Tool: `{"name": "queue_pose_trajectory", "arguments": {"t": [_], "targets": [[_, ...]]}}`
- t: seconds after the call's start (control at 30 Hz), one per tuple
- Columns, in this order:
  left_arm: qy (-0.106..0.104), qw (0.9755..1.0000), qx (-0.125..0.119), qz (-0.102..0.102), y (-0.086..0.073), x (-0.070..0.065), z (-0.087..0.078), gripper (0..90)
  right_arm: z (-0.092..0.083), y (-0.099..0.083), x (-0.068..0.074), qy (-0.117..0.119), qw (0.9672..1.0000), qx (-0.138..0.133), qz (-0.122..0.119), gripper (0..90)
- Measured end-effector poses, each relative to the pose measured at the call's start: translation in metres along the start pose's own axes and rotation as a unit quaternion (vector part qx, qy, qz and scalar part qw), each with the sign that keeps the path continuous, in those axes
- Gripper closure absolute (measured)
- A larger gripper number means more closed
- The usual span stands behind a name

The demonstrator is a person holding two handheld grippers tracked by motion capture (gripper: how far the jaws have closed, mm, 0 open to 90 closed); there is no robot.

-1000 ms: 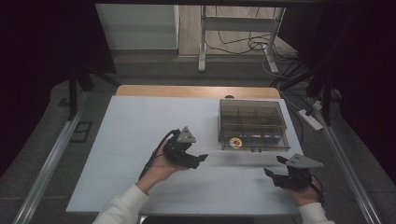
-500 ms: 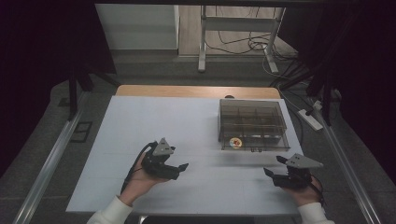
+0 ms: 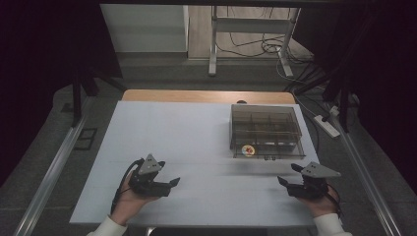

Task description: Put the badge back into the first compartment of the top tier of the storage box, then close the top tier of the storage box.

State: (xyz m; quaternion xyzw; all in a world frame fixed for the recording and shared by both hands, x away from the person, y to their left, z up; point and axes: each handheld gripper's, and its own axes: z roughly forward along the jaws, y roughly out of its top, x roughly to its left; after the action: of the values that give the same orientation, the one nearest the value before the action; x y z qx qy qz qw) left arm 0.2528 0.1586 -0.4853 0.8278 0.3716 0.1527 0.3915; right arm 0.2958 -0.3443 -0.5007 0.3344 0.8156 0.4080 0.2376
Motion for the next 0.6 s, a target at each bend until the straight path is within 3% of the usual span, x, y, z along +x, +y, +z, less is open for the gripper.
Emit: {"name": "queue_pose_trajectory", "arguments": {"t": [0.33, 0.6], "targets": [[0.011, 0.9998, 0.002, -0.017, -0.012, 0.011, 0.0, 22.0, -0.001, 0.0, 0.001, 0.0, 1.0, -0.005, -0.004, 27.5], [0.012, 0.9998, 0.001, -0.014, -0.012, 0.013, -0.001, 21.5, -0.004, 0.003, 0.002, 0.002, 0.9999, -0.015, -0.002, 27.7]]}}
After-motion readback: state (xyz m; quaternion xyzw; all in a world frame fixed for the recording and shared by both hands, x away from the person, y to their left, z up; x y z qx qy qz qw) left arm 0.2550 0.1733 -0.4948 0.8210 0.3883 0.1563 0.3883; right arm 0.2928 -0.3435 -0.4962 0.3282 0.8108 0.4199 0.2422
